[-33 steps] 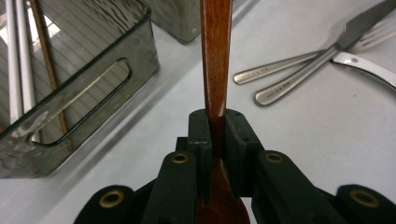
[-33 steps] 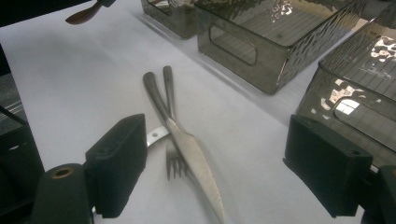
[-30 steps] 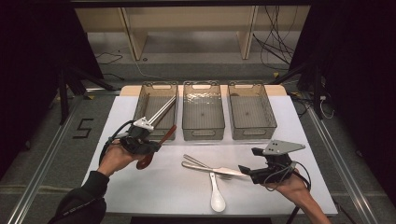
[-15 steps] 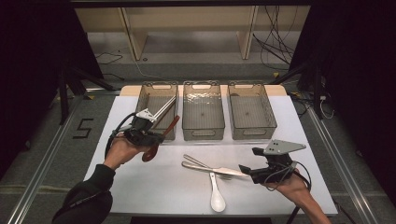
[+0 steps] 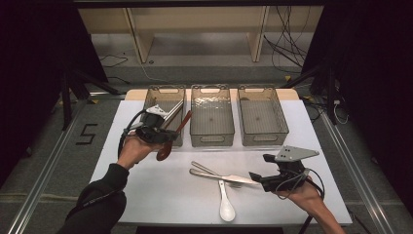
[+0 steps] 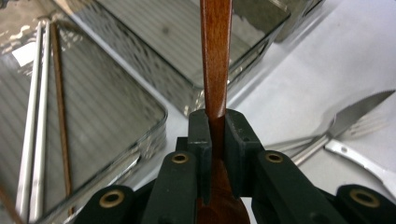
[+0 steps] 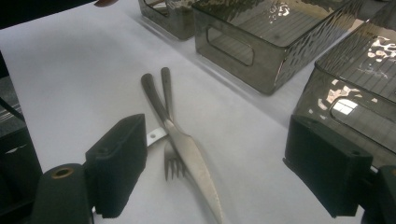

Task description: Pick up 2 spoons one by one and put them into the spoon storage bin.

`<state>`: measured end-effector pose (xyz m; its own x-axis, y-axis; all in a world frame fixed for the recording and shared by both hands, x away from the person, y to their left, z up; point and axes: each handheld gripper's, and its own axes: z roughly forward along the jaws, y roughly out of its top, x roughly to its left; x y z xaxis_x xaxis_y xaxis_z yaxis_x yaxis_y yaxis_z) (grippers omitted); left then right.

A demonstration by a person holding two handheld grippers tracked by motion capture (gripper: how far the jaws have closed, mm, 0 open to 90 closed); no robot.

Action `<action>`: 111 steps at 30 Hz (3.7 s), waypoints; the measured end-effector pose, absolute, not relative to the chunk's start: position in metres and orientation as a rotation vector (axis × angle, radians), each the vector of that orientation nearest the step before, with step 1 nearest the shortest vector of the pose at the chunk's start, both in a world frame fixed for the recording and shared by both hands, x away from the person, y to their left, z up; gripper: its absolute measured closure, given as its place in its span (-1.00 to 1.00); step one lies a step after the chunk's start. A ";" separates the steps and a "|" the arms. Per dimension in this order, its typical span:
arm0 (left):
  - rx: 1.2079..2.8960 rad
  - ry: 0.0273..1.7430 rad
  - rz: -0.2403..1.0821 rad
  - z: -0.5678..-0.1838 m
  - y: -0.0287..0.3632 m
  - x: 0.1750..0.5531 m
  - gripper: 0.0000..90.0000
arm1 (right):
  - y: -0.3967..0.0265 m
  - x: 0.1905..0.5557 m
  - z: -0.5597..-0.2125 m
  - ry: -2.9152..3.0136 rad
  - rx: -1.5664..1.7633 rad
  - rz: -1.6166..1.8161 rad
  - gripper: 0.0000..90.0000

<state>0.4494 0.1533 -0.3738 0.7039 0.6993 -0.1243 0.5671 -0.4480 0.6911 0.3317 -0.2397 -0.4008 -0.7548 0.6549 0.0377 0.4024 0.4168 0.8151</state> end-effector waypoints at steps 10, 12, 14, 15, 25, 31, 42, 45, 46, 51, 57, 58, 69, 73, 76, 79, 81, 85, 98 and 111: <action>2.139 0.952 0.221 -0.363 0.124 0.473 0.81 | -0.241 0.332 -0.401 2.385 0.920 1.262 -0.51; 2.140 0.949 0.230 -0.360 0.117 0.478 0.81 | -0.240 0.332 -0.401 2.386 0.922 1.262 -0.51; 2.133 0.952 0.222 -0.358 0.113 0.485 0.81 | -0.240 0.332 -0.401 2.386 0.919 1.263 -0.51; 2.131 0.955 0.219 -0.357 0.111 0.489 0.81 | -0.241 0.332 -0.401 2.386 0.919 1.263 -0.51; 2.109 1.003 0.247 -0.358 0.094 0.521 0.81 | -0.241 0.332 -0.401 2.388 0.922 1.266 -0.51; 2.094 1.024 0.251 -0.360 0.084 0.535 0.81 | -0.241 0.332 -0.401 2.386 0.924 1.270 -0.51; 2.076 1.066 0.256 -0.366 0.078 0.550 0.80 | -0.241 0.332 -0.401 2.391 0.920 1.271 -0.51; 2.068 1.071 0.262 -0.367 0.076 0.551 0.80 | -0.241 0.332 -0.402 2.394 0.919 1.269 -0.51; 2.067 1.069 0.264 -0.367 0.076 0.552 0.80 | -0.241 0.332 -0.402 2.394 0.918 1.269 -0.51; 2.064 1.071 0.266 -0.372 0.073 0.554 0.80 | -0.240 0.332 -0.402 2.395 0.916 1.267 -0.51; 2.057 1.070 0.264 -0.374 0.070 0.556 0.80 | -0.240 0.332 -0.402 2.397 0.916 1.268 -0.51; 2.058 1.067 0.266 -0.375 0.069 0.556 0.79 | -0.240 0.332 -0.402 2.397 0.914 1.269 -0.51; 2.055 1.072 0.242 -0.383 0.067 0.556 0.78 | -0.240 0.331 -0.402 2.399 0.913 1.269 -0.51; 2.085 1.052 0.239 -0.383 0.067 0.553 0.63 | -0.240 0.331 -0.402 2.399 0.914 1.269 -0.51; 2.097 1.044 0.254 -0.381 0.067 0.550 0.36 | -0.240 0.331 -0.402 2.399 0.915 1.269 -0.51; 2.110 1.008 0.251 -0.376 0.067 0.543 0.21 | -0.240 0.331 -0.402 2.397 0.915 1.268 -0.51; 2.134 0.973 0.252 -0.373 0.067 0.537 0.06 | -0.240 0.331 -0.402 2.396 0.915 1.268 -0.51; 2.168 0.906 0.241 -0.366 0.070 0.523 -0.13 | -0.240 0.331 -0.402 2.396 0.919 1.268 -0.51; 2.209 0.742 0.170 -0.367 0.082 0.466 -0.42 | -0.240 0.331 -0.402 2.393 0.925 1.269 -0.51; 2.321 0.660 0.207 -0.381 0.087 0.438 -0.49 | -0.239 0.331 -0.401 2.392 0.924 1.267 -0.51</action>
<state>0.4379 0.0872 -0.3814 0.8570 0.5140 -0.0361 0.4013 -0.6218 0.6725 0.3311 -0.2394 -0.4012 -0.7562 0.6526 0.0481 0.4067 0.4110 0.8159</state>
